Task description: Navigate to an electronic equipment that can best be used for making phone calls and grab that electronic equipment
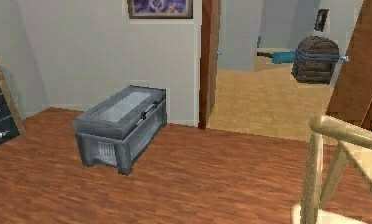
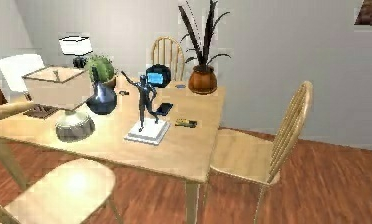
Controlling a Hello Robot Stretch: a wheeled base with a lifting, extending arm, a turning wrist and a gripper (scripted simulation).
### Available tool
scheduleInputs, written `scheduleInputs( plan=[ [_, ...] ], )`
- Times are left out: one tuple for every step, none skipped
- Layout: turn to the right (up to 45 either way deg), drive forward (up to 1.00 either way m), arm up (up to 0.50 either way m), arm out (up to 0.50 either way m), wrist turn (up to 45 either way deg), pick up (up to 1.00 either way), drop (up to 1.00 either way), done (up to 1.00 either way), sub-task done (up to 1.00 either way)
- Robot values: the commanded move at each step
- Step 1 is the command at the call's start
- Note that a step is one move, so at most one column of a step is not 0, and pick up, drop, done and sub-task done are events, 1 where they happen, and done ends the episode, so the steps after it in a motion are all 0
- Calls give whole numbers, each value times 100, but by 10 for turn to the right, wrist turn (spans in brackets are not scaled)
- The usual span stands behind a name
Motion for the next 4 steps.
scheduleInputs(
  plan=[
    [-30,0,0,0,0,0,0,0,0],
    [450,0,0,0,0,0,0,0,0],
    [450,0,0,0,0,0,0,0,0],
    [450,0,0,0,0,0,0,0,0]
  ],
)
